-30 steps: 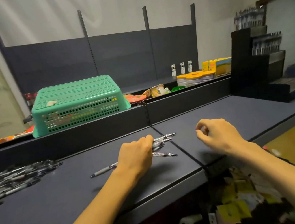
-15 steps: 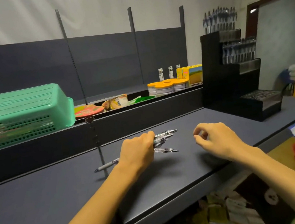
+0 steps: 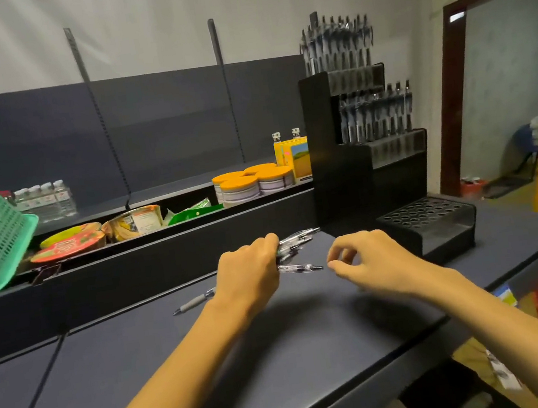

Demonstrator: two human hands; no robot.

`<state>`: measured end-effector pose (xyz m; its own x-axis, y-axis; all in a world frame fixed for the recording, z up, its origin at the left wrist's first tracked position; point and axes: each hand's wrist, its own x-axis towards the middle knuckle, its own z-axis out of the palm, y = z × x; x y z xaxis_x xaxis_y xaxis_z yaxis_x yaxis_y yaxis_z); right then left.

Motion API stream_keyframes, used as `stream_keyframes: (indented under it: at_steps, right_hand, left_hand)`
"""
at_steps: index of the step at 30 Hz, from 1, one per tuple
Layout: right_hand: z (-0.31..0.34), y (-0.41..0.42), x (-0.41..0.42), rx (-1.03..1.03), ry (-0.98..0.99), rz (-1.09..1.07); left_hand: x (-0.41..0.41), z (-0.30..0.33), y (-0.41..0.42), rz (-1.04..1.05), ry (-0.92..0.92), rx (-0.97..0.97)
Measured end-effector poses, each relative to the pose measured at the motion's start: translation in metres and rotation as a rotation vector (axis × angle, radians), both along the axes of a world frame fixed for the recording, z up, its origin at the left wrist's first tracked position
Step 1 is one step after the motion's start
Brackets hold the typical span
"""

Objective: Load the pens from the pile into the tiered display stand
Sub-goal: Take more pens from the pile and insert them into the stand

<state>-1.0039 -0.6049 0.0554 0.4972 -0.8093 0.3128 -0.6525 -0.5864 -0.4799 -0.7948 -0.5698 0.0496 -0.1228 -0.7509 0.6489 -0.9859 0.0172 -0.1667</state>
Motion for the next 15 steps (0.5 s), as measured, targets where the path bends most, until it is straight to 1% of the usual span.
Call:
stream_keyframes:
  at_steps: [1, 3, 8, 12, 15]
  right_hand:
    - [0.001, -0.006, -0.008, 0.016, -0.009, 0.046]
    - [0.005, -0.017, -0.024, 0.04, -0.03, 0.133]
    - [0.016, -0.046, -0.071, 0.089, -0.061, 0.284]
    - [0.026, -0.07, -0.098, 0.208, -0.201, 0.391]
    - [0.031, -0.083, -0.108, 0.237, -0.273, 0.461]
  left_hand:
    - [-0.011, 0.0, -0.007, -0.01, -0.017, -0.022]
    - [-0.031, 0.003, -0.022, 0.042, -0.039, -0.068]
    - [-0.086, -0.001, -0.047, 0.161, 0.059, -0.16]
    - [-0.121, 0.0, -0.061, 0.189, 0.088, -0.26]
    - [-0.135, 0.003, -0.066, 0.212, 0.111, -0.335]
